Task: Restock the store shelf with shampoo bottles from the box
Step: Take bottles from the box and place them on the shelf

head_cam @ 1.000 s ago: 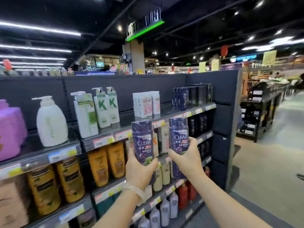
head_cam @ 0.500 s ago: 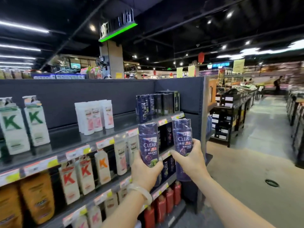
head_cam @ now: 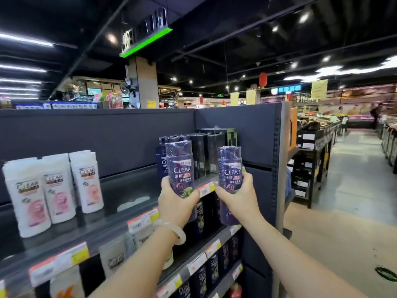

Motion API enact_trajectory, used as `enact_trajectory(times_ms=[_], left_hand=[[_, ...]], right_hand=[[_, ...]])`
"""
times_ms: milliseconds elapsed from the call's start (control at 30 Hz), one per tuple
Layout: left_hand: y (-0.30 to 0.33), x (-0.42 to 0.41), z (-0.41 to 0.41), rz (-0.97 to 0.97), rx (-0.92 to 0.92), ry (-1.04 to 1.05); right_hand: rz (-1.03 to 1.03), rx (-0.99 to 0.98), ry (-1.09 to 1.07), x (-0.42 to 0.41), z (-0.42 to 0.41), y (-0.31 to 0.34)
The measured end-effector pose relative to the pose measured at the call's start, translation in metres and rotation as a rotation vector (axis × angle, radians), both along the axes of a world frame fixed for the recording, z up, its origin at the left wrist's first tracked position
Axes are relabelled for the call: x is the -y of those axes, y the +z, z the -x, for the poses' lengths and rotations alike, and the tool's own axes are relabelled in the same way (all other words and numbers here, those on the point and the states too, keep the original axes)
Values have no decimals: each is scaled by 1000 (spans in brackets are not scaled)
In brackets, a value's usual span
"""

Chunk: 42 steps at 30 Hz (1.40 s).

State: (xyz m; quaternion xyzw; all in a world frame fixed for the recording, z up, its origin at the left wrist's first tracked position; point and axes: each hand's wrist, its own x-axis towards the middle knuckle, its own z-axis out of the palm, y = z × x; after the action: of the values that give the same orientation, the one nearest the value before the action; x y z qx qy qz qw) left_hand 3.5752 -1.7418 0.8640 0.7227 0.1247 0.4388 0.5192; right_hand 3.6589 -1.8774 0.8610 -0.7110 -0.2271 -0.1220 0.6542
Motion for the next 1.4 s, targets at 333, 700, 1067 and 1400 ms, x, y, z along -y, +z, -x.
enact_trajectory(times_ms=[333,700,1067,1400], left_hand=[[-19,-22,-134,7,0,178],[-27,-27,-214,96,-29,451],[-21,-50,-221,78,-3,481],[-20,-58,-233,21,1,446]], right_hand=[[-25,49,174,-63,-189,3],[-49,95,461,-192,-287,19],[55,21,389,-207,-305,-15],[225,-31,353,-205,-303,-6]])
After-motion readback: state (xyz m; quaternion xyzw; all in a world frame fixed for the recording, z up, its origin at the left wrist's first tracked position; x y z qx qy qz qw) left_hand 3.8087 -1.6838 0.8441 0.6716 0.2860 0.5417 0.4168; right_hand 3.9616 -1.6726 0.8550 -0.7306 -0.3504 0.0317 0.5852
